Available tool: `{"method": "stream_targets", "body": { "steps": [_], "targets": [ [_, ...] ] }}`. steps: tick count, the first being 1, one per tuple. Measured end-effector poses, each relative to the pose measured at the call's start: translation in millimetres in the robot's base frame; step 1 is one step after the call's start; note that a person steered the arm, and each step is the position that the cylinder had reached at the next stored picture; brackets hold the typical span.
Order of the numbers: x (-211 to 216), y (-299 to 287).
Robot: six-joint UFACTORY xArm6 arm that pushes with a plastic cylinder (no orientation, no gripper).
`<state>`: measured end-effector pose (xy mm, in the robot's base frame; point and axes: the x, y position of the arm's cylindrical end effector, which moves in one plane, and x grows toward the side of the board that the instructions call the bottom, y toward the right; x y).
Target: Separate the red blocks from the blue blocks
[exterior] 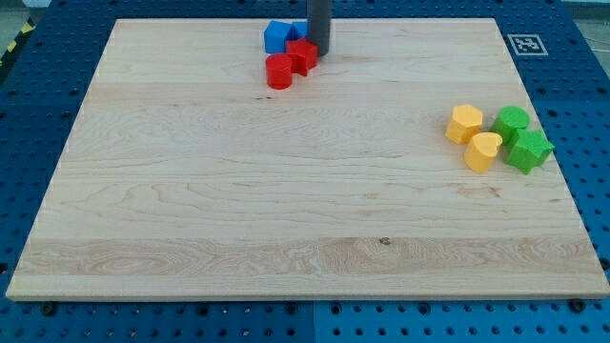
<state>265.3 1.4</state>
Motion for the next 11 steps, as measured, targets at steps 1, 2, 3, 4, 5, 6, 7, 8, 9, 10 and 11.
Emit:
{"method": "stream_targets", "body": {
  "steps": [1,2,3,4,5,6,7,8,9,10,11],
  "targets": [
    [9,-9],
    [30,-10],
    [31,-12],
    [31,-12],
    [20,-12],
    [-1,-20],
    [-1,-57],
    [15,-61],
    [31,-47],
    [31,-39],
    [47,-36]
  ]
}}
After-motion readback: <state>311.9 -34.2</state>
